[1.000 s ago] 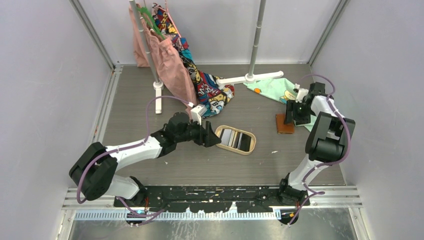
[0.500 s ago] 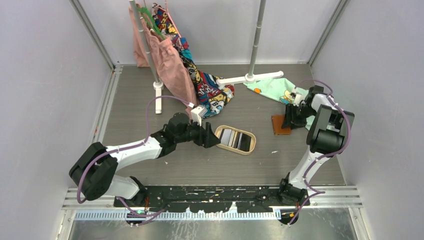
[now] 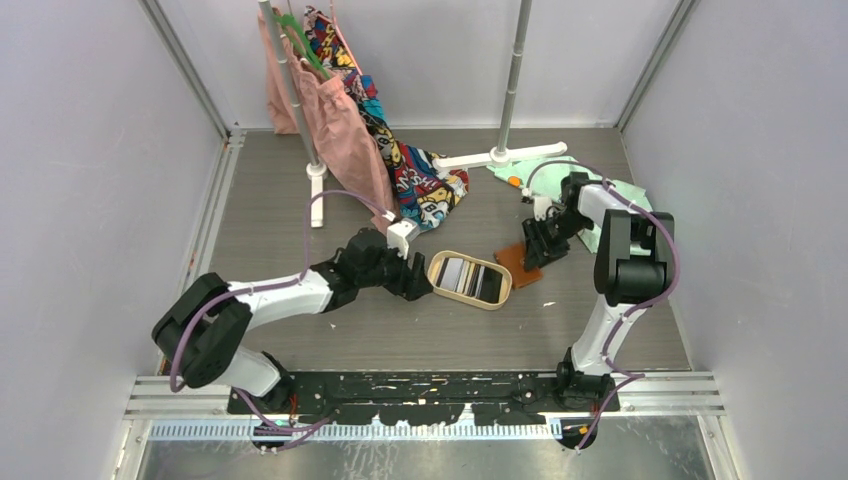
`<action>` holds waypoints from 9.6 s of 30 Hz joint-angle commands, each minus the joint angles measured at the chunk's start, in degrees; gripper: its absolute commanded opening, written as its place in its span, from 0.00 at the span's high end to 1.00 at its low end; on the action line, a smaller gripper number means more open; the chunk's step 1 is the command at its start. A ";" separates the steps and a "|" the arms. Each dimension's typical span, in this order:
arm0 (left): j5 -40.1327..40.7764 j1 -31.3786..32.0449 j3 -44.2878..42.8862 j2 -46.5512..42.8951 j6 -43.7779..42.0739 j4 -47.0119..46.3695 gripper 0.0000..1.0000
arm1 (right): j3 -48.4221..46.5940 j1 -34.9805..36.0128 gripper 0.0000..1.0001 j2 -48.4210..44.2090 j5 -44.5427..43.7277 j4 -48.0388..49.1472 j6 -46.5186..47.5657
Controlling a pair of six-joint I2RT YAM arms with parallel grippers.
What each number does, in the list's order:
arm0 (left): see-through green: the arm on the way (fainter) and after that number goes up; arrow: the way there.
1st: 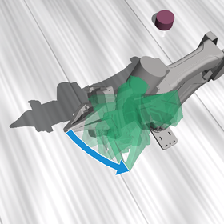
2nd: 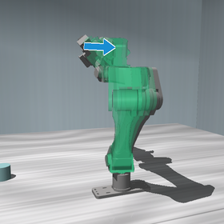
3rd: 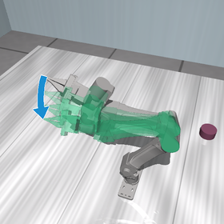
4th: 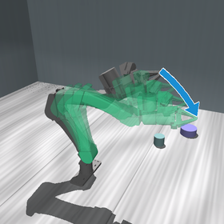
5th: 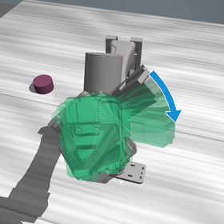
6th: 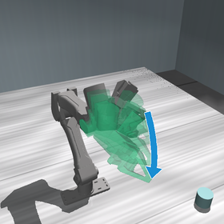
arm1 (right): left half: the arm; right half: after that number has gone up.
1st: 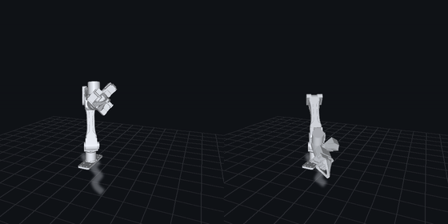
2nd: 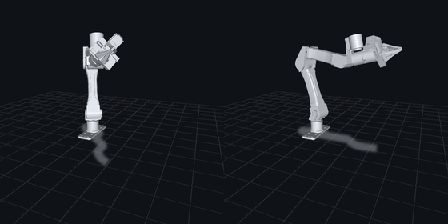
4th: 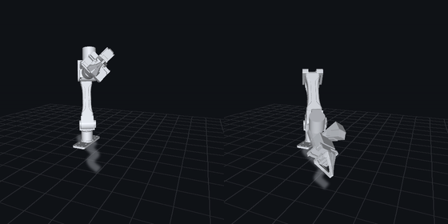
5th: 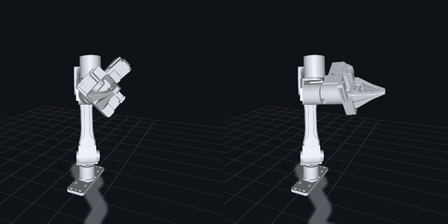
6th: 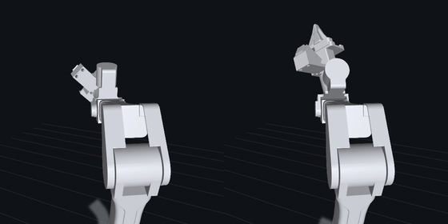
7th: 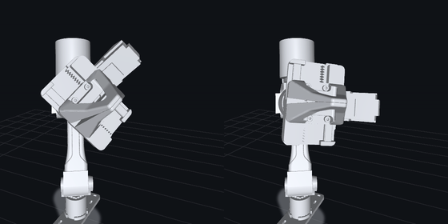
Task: Put the credit cards into the card holder
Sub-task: Move the storage box to the center of the board, then open the card holder at the center of the board.
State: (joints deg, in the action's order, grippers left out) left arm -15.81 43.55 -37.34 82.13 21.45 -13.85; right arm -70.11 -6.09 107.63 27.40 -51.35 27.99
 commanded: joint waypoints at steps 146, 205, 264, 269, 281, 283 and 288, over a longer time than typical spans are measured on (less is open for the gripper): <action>8.54 14.31 -10.99 18.07 12.04 -18.58 0.24 | 4.67 9.55 0.99 -11.05 30.63 -13.21 59.99; 32.87 20.21 -22.05 20.35 4.44 -4.36 0.43 | 4.36 9.60 0.99 -11.11 29.56 -13.93 59.53; 26.79 17.34 -10.97 14.80 30.51 -10.00 1.00 | 24.12 17.09 0.57 -37.87 12.26 7.41 40.68; 26.89 17.34 -10.43 15.07 31.50 -11.04 1.00 | 23.77 20.09 0.71 -32.96 6.77 6.16 41.65; 29.66 17.29 -8.29 15.16 35.18 -13.75 1.00 | 27.01 19.18 0.84 -35.36 -3.46 -2.71 48.82; 29.91 17.33 -7.88 15.08 35.68 -14.36 1.00 | 27.64 18.73 0.84 -35.96 -3.96 -3.85 48.98; 29.93 17.29 -7.01 15.29 36.91 -16.31 1.00 | 29.42 17.03 0.84 -36.55 -5.38 -1.32 45.93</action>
State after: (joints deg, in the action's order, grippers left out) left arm 12.29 60.95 -45.17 99.50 56.88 -25.17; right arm -41.58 12.34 72.55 23.66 -53.10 75.48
